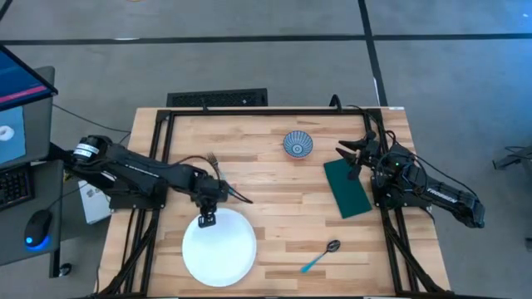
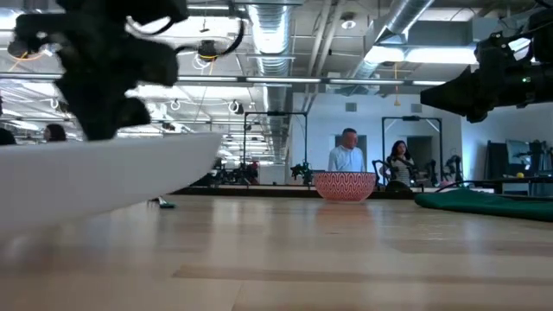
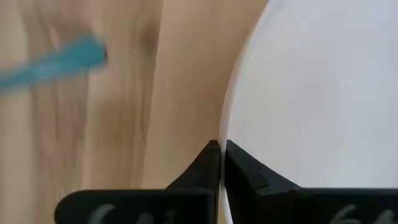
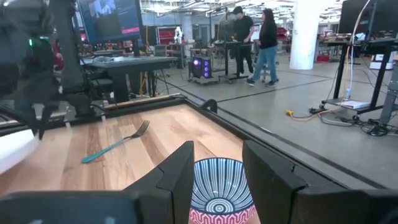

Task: Set table place
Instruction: Move the white plate to the center of the table, then put the blue bowl on the white plate

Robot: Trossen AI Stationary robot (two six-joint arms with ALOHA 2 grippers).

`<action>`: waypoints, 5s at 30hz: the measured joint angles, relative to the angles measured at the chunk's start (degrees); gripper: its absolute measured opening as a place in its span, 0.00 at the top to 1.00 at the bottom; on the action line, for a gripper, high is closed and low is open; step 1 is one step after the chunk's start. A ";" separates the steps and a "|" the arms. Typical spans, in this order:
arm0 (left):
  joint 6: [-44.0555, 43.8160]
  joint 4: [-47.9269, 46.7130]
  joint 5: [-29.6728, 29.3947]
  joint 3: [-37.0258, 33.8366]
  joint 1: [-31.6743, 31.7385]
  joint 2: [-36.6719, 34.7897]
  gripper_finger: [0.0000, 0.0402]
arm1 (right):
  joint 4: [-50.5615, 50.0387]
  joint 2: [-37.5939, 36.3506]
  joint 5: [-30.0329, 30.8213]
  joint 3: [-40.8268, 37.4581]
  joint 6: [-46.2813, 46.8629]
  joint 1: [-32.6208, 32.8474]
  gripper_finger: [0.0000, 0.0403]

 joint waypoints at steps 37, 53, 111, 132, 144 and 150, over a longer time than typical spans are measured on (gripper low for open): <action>20.36 -17.67 7.41 46.66 20.34 37.76 1.00 | -0.08 1.96 0.26 0.00 -1.32 0.11 0.60; 21.17 -14.98 5.11 46.64 21.96 42.66 1.00 | -0.10 4.47 0.24 0.02 -1.29 0.12 0.60; 20.16 -14.44 8.74 46.62 24.51 46.09 0.78 | -0.07 11.26 0.24 0.00 -1.30 0.11 0.60; 25.83 -25.83 0.29 57.23 24.16 30.44 0.78 | 0.02 11.27 0.24 -0.02 -1.30 0.11 0.60; 23.61 -6.21 -16.71 37.33 21.84 0.53 0.78 | 2.47 11.56 0.07 2.44 5.34 0.49 0.60; 19.58 6.95 -19.90 18.65 20.19 -14.59 0.78 | -1.40 16.81 0.04 10.87 6.61 2.05 0.60</action>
